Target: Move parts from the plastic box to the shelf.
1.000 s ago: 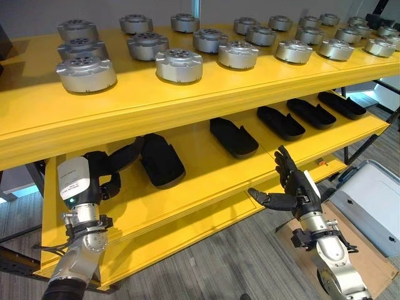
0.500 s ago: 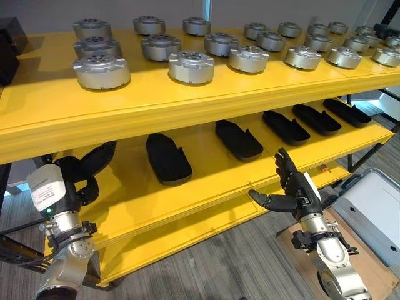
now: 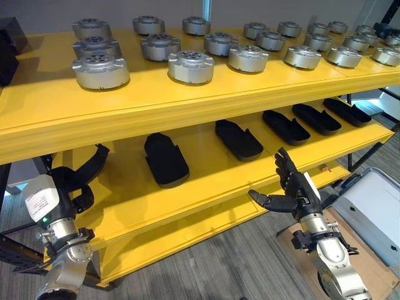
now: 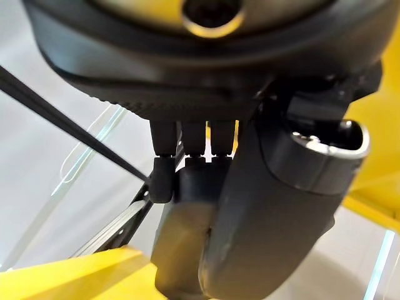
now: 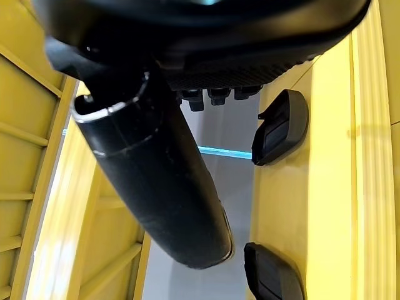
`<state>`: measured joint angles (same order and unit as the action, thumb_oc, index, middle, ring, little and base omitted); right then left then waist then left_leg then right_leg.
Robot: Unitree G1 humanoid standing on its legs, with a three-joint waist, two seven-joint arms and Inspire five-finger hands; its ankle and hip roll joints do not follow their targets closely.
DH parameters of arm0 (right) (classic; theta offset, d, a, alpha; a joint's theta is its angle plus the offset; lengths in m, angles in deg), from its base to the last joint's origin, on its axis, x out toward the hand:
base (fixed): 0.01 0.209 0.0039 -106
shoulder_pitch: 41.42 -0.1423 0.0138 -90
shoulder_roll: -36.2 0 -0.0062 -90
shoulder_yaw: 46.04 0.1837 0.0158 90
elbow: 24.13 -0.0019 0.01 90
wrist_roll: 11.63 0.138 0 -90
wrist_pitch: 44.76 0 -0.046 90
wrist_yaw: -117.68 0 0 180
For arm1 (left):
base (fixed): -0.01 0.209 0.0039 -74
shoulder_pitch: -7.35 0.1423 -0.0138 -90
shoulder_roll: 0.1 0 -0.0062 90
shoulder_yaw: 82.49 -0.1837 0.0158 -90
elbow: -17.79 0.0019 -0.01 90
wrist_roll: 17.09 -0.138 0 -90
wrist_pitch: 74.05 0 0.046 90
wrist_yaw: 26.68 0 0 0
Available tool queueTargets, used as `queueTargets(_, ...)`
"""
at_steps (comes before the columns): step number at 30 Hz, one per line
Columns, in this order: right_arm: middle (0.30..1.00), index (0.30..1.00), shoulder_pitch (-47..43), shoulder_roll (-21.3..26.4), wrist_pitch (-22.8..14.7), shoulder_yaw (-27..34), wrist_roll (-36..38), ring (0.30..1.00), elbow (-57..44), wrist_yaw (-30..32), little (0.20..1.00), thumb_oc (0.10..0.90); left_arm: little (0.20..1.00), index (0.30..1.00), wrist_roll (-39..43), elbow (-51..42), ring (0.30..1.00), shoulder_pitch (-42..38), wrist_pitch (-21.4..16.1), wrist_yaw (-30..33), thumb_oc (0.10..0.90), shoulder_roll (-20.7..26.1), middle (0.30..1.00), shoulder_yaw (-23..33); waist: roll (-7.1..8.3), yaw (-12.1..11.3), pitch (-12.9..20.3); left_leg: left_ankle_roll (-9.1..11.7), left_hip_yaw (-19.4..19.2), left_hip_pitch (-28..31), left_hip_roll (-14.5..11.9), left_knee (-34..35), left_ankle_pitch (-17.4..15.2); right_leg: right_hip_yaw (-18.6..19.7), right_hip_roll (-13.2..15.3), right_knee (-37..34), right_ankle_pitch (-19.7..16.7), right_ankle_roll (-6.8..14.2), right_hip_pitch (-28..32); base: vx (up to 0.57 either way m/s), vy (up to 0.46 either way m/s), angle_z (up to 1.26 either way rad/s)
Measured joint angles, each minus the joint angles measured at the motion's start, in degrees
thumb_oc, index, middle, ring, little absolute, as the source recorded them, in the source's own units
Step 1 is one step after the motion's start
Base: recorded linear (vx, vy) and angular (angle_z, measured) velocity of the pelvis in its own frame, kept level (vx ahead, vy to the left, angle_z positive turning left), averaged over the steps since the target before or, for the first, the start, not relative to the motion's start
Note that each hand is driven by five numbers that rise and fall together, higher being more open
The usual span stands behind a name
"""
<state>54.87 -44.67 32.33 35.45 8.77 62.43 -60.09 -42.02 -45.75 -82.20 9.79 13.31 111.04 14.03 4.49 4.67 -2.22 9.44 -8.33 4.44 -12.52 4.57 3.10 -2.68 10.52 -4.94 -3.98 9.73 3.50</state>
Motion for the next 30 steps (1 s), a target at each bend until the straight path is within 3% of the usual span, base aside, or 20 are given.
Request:
queueTargets(9, 1.000, 1.000, 0.56, 0.03, 0.26, -0.01, -0.19, 1.000, 0.78, -1.58, 1.000, 0.900, 0.300, 0.300, -3.55, 1.27, 0.300, -1.20, 2.75, -6.93, 0.400, 2.20, 0.300, -4.60, -1.14, 0.06, 0.18, -0.03, 0.81, -0.61, 0.31, 0.01, 0.20, -0.87, 0.31, -0.02, 0.04, 0.05, 0.03, -0.01, 0.000, 0.04)
queueTargets(23, 1.000, 1.000, 2.93, 0.06, 2.59, 0.09, -1.26, 1.000, 1.90, -3.24, 1.000, 0.900, 0.300, 0.300, -2.22, 6.09, 0.300, -1.59, 6.24, -11.53, 0.400, 2.12, 0.300, -3.88, -1.12, 0.50, 0.21, -0.03, 0.73, -0.79, 0.31, 0.01, 0.20, -0.86, 0.29, -0.02, 0.07, 0.09, -0.17, 0.00, 0.000, 0.00)
queueTargets(30, 1.000, 1.000, 3.86, 0.05, 3.42, 0.35, -1.26, 1.000, 1.90, -3.75, 1.000, 0.900, 0.300, 0.300, 0.37, 6.92, 0.300, -0.89, 7.43, -13.36, 0.400, 2.06, 0.300, -0.48, -1.08, 0.29, 0.21, -0.03, 0.63, -0.73, 0.31, 0.02, 0.20, -0.87, 0.29, -0.02, 0.07, 0.10, -0.12, 0.00, 0.000, 0.00)
